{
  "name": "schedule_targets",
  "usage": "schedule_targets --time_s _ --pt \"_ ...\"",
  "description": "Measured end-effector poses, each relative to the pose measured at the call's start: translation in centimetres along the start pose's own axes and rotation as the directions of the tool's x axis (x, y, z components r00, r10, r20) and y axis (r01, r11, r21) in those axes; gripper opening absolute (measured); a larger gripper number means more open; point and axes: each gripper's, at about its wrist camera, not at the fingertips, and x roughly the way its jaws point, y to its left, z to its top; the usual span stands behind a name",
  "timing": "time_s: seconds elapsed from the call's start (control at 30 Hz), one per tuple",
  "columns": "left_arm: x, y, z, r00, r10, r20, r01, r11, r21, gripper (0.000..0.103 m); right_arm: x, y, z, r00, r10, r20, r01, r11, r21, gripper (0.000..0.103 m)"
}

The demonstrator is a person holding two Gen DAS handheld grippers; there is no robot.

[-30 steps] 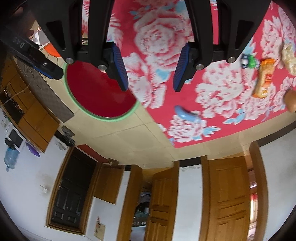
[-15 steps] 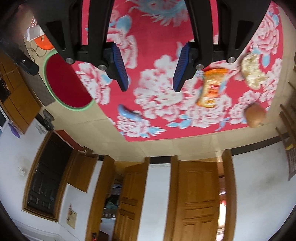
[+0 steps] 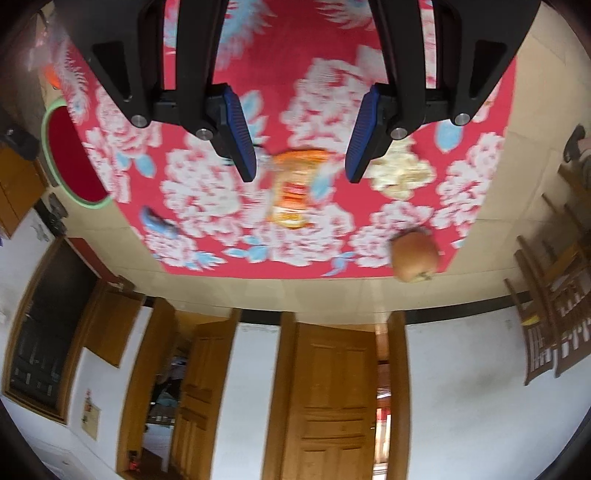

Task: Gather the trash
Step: 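Move both open tools back over the table, then close the left gripper on the crumpled white paper while the right gripper grasps the green toy figure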

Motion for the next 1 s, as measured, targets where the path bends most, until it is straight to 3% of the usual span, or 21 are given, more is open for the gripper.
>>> schedule_targets --time_s 0.17,0.43,1.0 --pt "1.7 3.6 -0.2 0.998 0.05 -0.034 -0.052 0.997 -0.061 0.05 1.9 3.0 0.2 0.999 0.019 -0.026 -0.02 0.998 -0.053 0.054" --pt "4.2 7.2 -1.2 0.996 0.052 -0.075 -0.063 0.986 -0.154 0.056 5.9 7.0 -0.5 0.994 0.056 -0.093 -0.065 0.994 -0.093 0.054" --pt "7.4 8.2 -2.8 0.991 0.043 -0.126 -0.064 0.984 -0.168 0.056 14.1 10.3 -1.9 0.977 0.065 -0.203 -0.089 0.99 -0.111 0.054"
